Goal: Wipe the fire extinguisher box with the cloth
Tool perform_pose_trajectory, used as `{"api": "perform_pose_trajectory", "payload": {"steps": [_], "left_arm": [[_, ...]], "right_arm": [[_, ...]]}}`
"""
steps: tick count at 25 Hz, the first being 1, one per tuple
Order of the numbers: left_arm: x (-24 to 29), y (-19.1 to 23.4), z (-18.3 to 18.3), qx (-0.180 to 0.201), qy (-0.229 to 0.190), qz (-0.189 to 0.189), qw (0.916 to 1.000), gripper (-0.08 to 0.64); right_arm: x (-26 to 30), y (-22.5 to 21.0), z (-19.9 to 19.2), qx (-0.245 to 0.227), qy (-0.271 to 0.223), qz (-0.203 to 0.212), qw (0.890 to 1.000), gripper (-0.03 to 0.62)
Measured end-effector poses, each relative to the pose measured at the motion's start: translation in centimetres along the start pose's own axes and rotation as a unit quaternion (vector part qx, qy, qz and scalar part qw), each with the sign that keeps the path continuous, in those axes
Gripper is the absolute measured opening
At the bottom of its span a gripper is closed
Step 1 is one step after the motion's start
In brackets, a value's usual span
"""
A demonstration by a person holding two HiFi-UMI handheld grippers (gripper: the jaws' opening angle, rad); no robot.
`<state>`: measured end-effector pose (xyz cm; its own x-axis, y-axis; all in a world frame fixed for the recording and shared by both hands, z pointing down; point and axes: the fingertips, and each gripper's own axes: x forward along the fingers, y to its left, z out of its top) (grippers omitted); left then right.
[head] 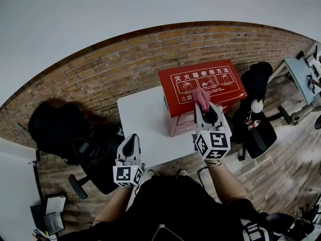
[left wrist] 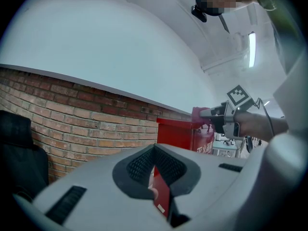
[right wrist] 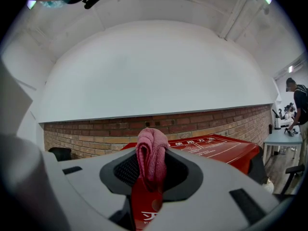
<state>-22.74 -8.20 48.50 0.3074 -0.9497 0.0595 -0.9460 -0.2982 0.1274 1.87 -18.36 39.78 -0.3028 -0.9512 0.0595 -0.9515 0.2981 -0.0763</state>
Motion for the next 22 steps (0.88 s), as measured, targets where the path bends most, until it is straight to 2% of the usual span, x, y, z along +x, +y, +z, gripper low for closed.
{"api": "perform_pose_trajectory", "payload": {"steps": [22], "left_arm": [[0.0,1.2,-0.1,-0.006,0.0,-0.002,1.0,0.021]], "right_arm": [[-0.2,7.6,-0.5,0.015,0.007,0.064,0.998,0.118]]}}
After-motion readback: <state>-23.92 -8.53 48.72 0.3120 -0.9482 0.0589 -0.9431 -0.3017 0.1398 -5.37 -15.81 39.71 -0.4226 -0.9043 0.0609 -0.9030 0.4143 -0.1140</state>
